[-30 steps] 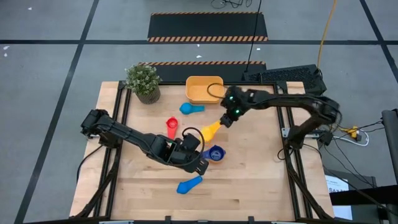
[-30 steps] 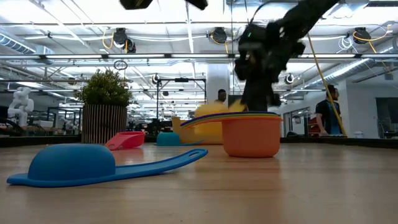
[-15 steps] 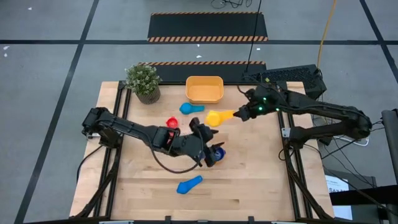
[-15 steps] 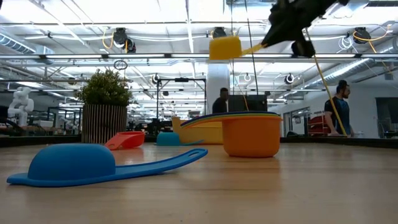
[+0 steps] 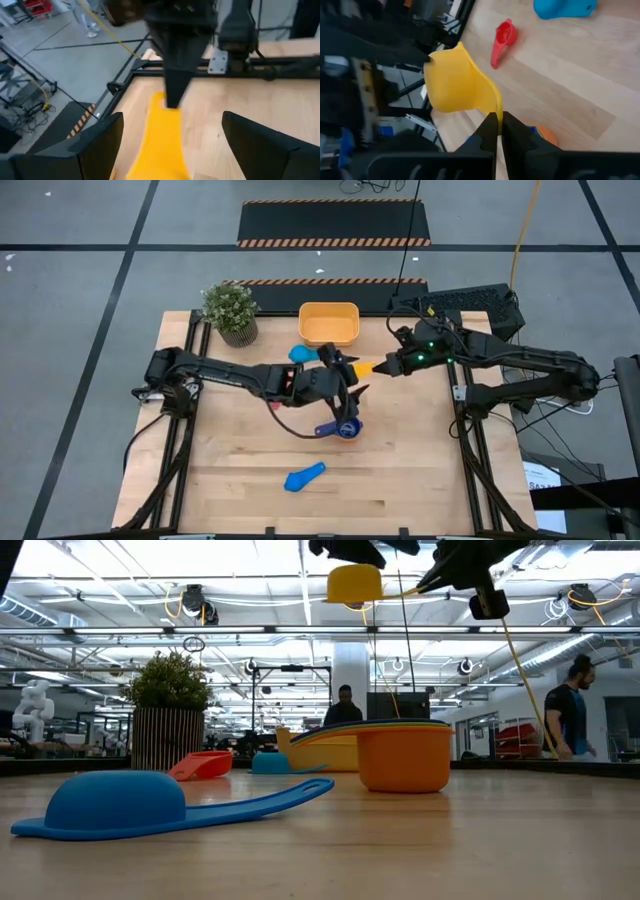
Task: Nest measuring cups in basket
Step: Stack the yellow measuring cup on top of the dark blue measuring cup
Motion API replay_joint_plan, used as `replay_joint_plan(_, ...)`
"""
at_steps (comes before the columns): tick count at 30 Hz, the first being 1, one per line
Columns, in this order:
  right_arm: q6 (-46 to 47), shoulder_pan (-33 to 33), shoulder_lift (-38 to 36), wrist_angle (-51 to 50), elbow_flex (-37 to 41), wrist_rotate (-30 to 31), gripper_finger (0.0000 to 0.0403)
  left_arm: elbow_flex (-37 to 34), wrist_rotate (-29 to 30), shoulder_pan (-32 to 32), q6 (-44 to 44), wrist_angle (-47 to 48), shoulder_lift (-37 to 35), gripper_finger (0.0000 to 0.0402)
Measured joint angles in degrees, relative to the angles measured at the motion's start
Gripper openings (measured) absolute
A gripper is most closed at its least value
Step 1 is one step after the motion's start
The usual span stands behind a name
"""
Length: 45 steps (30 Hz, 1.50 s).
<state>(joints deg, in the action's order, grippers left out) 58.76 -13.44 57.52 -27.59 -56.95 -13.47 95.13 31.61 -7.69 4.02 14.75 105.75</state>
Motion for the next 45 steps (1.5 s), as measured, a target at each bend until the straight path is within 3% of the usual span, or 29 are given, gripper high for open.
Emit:
replay_joint_plan(11, 0.6, -0.3, 1.3, 0.4, 0.0, -1.6, 0.0000, 0.0, 0.5, 2.3, -0.5, 9.6, 0.9, 0.0340)
replay_joint_plan(17, 0.5, -1.5, 2.8, 1.3, 0.0, -1.9, 0.0000, 0.0, -2.7, 3.5, 1.4, 9.1, 1.0, 0.0340)
replay_joint_plan(28, 1.5, -2.3, 6.5, 6.9, 0.0, -3.8, 0.0003, 0.0, -1.5, 4.6, -0.3, 8.8, 4.8, 0.0336)
replay_joint_plan(38, 0.9, -2.6, 7.0, 7.1, 0.0, -5.1, 0.0003, 0.0, -0.1, 4.6, 0.1, 8.0, 4.7, 0.0226)
replay_joint_plan(45, 0.2, -3.1, 7.0, 7.0, 0.0, -6.6, 0.0004, 0.0, -3.5, 5.0, -2.1, 7.8, 4.7, 0.0150)
